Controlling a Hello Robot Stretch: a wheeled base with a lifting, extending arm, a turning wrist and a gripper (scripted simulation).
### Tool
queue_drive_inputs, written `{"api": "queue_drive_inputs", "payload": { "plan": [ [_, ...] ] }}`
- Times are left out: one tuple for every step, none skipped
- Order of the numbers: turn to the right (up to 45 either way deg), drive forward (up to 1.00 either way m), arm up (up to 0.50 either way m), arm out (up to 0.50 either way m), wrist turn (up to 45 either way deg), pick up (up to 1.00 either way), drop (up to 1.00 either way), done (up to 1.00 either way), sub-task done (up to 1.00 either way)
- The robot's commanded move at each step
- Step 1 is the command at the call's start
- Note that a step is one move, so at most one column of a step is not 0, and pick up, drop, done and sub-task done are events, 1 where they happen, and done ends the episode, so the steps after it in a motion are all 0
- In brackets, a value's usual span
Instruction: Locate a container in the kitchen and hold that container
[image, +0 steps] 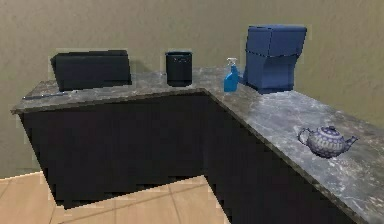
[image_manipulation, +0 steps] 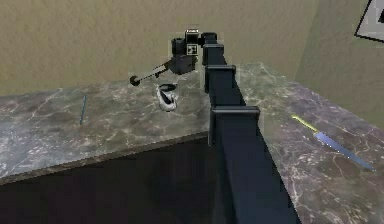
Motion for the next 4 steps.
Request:
{"api": "queue_drive_inputs", "payload": {
  "plan": [
    [0.0,0.0,0.0,0.0,21.0,0.0,0.0,0.0,0.0],
    [0.0,0.0,-0.16,0.0,0.0,0.0,0.0,0.0,0.0],
    [0.0,0.0,0.0,0.0,0.0,1.0,0.0,0.0,0.0],
    [0.0,0.0,0.1,0.0,0.0,0.0,0.0,0.0,0.0]
  ]
}}
